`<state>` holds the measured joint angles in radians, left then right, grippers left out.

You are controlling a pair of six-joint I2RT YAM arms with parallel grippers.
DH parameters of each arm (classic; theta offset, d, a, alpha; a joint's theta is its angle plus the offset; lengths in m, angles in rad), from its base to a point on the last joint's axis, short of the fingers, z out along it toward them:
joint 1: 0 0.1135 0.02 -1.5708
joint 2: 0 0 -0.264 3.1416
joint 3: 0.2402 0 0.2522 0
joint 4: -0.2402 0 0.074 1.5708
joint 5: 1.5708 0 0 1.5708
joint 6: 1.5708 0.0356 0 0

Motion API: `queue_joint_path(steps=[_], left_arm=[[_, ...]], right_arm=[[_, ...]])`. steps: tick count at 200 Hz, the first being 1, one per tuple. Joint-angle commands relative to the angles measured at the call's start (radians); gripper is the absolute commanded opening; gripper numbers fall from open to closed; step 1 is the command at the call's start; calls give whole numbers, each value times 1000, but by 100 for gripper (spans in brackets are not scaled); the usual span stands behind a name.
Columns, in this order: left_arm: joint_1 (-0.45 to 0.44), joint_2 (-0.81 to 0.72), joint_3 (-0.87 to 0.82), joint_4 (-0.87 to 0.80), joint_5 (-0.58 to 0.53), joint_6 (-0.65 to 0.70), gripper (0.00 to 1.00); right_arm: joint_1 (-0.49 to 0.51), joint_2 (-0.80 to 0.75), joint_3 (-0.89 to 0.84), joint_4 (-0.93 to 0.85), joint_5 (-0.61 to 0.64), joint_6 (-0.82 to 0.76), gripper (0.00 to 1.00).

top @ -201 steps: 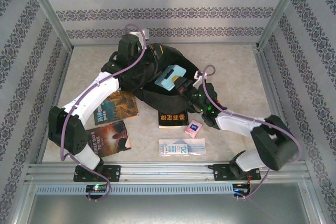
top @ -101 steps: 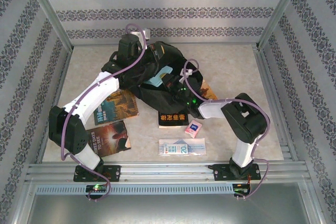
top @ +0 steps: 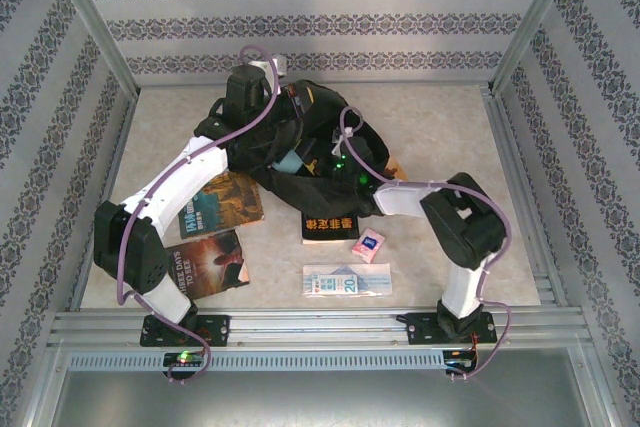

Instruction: Pack the student bag

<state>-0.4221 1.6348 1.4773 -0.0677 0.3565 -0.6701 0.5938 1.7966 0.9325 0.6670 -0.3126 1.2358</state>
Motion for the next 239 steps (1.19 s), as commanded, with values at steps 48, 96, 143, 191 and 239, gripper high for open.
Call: queue_joint_path(steps=[48,96,143,191,239], left_arm=[[39,-6,-21,76,-26,-3,0],[44,-8,-25,68,-28,-7,0],[44,-30,-63,62,-27,-14,0],[45,-63,-101,35,-33,2,0],[46,-97,-135,19,-39,9,0]], right_arm=[[-11,-341,-56,-600,-19,-370,65],[-1,-525,25,-1024,92,-612,58],[-14,-673,57,-1354,213,-698,60],[-6,-780,-13,-1577,298,-695,62],[59,-796,-62,-1672,359,-681,65]])
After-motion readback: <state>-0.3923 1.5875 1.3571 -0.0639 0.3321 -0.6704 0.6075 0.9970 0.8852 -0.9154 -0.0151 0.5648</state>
